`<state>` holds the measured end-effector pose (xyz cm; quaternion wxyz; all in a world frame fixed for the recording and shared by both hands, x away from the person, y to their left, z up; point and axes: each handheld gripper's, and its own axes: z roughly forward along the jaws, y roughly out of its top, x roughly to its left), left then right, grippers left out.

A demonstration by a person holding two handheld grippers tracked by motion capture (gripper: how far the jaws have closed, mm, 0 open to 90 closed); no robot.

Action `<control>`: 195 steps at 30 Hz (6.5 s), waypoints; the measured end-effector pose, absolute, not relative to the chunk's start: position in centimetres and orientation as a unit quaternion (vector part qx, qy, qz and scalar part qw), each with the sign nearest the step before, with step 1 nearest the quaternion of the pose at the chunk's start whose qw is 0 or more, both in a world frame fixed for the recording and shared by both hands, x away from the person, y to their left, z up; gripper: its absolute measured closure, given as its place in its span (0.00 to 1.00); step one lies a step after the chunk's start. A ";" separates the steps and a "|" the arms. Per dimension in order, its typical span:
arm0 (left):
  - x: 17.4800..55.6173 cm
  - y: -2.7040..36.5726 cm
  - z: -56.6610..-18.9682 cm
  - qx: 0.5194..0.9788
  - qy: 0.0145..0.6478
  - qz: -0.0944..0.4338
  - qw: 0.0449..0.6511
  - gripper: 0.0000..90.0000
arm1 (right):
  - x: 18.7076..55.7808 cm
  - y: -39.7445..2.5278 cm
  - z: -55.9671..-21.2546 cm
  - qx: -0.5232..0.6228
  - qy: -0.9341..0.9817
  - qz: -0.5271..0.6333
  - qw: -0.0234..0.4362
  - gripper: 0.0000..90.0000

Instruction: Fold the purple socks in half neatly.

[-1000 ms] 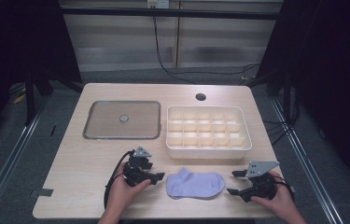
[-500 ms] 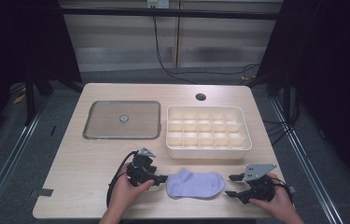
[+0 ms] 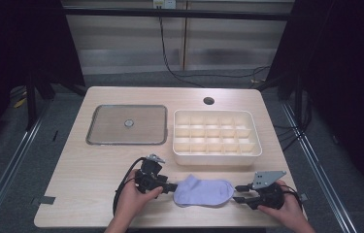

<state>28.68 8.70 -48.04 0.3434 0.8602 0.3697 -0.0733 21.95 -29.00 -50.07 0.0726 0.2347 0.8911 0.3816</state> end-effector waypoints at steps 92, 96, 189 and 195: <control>29.2 4.6 -44.8 0.853 0.368 -0.185 0.321 0.90 | 22.5 -28.5 -49.8 0.243 0.896 0.368 0.055 1.00; 29.3 4.4 -44.6 0.852 0.368 -0.186 0.322 0.90 | 22.5 -28.4 -49.8 0.241 0.897 0.367 0.057 1.00; 30.4 1.2 -44.1 0.853 0.376 -0.195 0.304 0.90 | 24.3 -26.0 -49.9 0.228 0.898 0.369 0.069 1.00; 30.7 1.5 -44.3 0.858 0.371 -0.195 0.298 0.90 | 24.4 -25.8 -49.9 0.229 0.897 0.371 0.067 1.00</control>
